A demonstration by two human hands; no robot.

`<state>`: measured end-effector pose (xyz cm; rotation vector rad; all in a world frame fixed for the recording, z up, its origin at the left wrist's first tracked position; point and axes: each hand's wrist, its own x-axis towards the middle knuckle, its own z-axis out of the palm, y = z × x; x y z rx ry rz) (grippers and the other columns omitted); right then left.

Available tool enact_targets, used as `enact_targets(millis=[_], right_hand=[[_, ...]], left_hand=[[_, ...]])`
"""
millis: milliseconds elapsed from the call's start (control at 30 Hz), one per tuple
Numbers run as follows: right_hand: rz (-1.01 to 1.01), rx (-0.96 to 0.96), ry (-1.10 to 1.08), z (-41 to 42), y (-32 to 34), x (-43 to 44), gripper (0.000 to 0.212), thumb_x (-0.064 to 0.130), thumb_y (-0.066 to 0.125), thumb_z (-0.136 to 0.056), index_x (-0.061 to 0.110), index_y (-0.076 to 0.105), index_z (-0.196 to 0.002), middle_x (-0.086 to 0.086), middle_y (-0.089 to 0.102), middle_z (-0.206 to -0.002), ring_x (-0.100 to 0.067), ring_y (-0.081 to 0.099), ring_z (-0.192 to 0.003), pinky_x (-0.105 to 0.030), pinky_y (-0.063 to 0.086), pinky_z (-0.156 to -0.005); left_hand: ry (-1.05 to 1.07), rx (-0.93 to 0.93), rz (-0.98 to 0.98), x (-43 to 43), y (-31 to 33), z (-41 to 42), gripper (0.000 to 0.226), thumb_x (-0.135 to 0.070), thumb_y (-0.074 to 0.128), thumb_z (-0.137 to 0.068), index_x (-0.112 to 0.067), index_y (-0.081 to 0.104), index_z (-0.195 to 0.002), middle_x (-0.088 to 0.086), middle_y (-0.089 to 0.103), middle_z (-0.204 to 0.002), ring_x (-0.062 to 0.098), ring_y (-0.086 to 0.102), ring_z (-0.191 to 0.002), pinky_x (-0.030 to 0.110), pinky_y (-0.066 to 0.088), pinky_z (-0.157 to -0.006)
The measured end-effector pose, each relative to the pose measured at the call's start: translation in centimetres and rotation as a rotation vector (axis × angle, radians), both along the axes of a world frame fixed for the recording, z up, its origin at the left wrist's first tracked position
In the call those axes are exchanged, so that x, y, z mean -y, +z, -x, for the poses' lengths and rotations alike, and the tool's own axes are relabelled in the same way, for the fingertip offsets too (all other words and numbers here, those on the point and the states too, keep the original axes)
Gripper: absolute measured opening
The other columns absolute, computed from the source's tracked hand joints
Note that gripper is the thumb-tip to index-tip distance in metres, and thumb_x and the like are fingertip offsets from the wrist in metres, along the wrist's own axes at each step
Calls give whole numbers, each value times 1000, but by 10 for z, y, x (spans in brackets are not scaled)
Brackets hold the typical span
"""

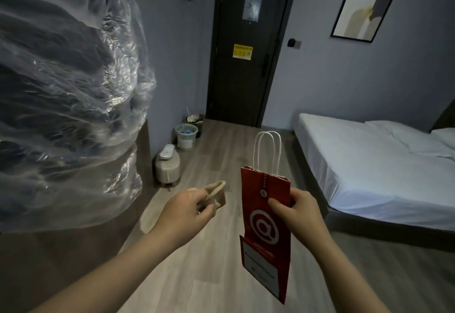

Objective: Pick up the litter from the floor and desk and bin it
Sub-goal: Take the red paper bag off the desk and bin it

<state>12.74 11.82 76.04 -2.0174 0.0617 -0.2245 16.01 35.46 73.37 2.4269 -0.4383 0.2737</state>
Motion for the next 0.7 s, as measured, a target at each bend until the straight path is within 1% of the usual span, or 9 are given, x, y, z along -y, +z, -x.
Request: enact_targets(millis=[33, 100, 200, 333, 433, 500, 700], right_hand=[[3, -7, -2, -17, -3, 3, 16, 17, 69, -86, 32, 63, -82, 11, 73, -71, -5, 71, -66, -15, 52, -51], [18, -18, 2, -53, -9, 12, 13, 19, 68, -87, 31, 64, -85, 8, 73, -75, -6, 72, -67, -17, 54, -53], [17, -17, 18, -111, -16, 28, 9, 19, 67, -87, 28, 65, -86, 5, 74, -78, -7, 72, -68, -19, 55, -56], [-17, -12, 10, -193, -13, 58, 9, 19, 68, -87, 28, 65, -88, 6, 74, -80, -6, 72, -68, -17, 54, -54], [-44, -19, 36, -251, -9, 78, 10, 19, 68, -87, 28, 65, -88, 6, 74, -79, -7, 72, -68, -16, 53, -53], [-46, -31, 53, -288, -8, 89, 11, 20, 68, -87, 30, 64, -87, 6, 74, -79, -6, 72, -68, -15, 52, -52], [-30, -55, 75, -391, -18, 103, 13, 22, 68, -88, 33, 62, -88, 9, 73, -78, -4, 71, -67, -12, 51, -50]], left_hand=[[-1, 9, -18, 3, -3, -18, 30, -30, 60, -85, -25, 44, -60, -6, 47, -66, 9, 44, -61, 25, 29, -52], [4, 26, -42, 10, -6, -55, 27, -31, 60, -85, -20, 48, -63, -6, 47, -67, 8, 44, -61, 23, 27, -52], [22, 42, -55, 26, -8, -113, 24, -30, 59, -85, -14, 54, -68, -3, 50, -69, 12, 46, -63, 28, 29, -54], [55, 61, -92, 55, 1, -192, 25, -30, 59, -86, -15, 51, -67, -4, 48, -67, 10, 42, -61, 30, 28, -56], [69, 67, -115, 73, 6, -248, 25, -32, 57, -86, -15, 53, -69, -4, 48, -67, 9, 43, -62, 27, 29, -55], [79, 69, -90, 82, 8, -283, 25, -32, 57, -86, -15, 53, -69, -5, 48, -66, 8, 44, -62, 23, 28, -53], [128, 35, -94, 91, -5, -375, 29, -34, 57, -86, -13, 52, -67, -3, 49, -65, 10, 45, -61, 24, 27, -52]])
